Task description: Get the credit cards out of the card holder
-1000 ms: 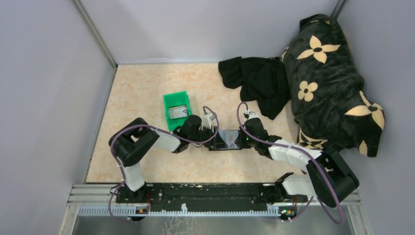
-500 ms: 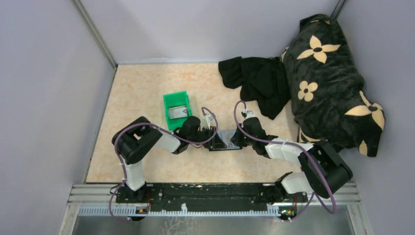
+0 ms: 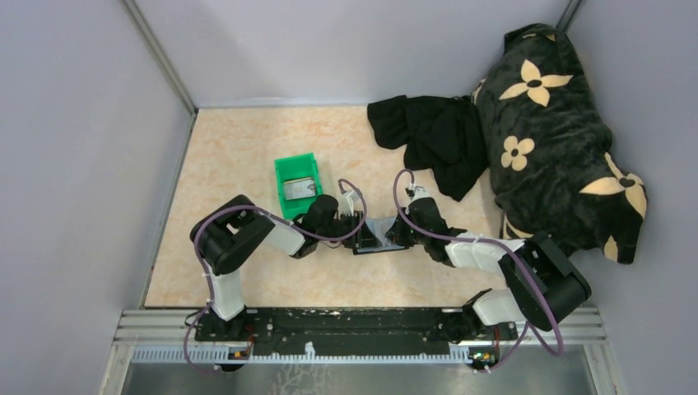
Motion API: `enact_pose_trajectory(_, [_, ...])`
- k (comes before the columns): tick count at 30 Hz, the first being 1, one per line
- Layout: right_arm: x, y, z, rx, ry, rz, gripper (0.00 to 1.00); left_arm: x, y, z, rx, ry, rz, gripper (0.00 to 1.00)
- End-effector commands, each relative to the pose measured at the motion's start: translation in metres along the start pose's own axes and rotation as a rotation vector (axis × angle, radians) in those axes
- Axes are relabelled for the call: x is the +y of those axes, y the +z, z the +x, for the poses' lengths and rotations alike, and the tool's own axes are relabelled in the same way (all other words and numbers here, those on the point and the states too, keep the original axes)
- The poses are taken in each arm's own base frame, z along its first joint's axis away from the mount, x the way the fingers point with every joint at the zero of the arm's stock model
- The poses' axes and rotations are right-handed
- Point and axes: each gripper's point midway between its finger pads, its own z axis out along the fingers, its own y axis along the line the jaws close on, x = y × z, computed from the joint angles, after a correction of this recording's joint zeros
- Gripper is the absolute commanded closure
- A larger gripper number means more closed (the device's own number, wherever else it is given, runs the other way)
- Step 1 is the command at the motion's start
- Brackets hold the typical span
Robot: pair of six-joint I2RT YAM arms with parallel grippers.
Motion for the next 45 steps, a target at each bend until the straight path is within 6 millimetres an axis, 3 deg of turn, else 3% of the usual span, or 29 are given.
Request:
enact_pose_trajectory(1, [-0.011,-0.009,0.008,0.034,-0.013,0.056,1.0,0.032,-0.01,-0.003,-0.041,0.022,-0.171,0.59])
enact_pose_trajectory(6, [0.004,-0.023,-0.031,-0.038,-0.051,0.049,1.0,0.036,-0.015,-0.001,-0.055,0.033,-0.186,0.59])
enact_pose_trajectory(11, [-0.02,-0.024,-0.043,-0.045,-0.033,0.104,1.0,0.036,-0.013,-0.002,-0.059,0.028,-0.182,0.58])
enact_pose_trajectory(16, [-0.033,-0.016,-0.03,0.001,-0.031,0.126,1.0,0.047,-0.01,-0.004,-0.072,0.028,-0.227,0.53])
enact_pose_trajectory(23, [-0.031,-0.004,-0.004,0.067,0.021,0.061,1.0,0.049,-0.003,-0.011,-0.092,0.017,-0.225,0.5])
enact_pose_trajectory(33, [-0.032,-0.007,0.001,0.068,0.022,0.056,1.0,0.044,0.008,-0.014,-0.094,-0.012,-0.177,0.51])
enact_pose_trajectory(36, [-0.034,-0.005,0.004,0.075,0.027,0.058,1.0,0.038,0.01,-0.014,-0.095,-0.034,-0.133,0.57])
enact_pose_trajectory(43, [-0.037,-0.002,0.011,0.087,0.038,0.059,1.0,0.03,0.007,-0.015,-0.1,-0.101,-0.058,0.83])
enact_pose_trajectory(45, [-0.039,-0.002,0.012,0.09,0.038,0.063,1.0,0.028,0.007,-0.016,-0.098,-0.111,-0.043,0.95])
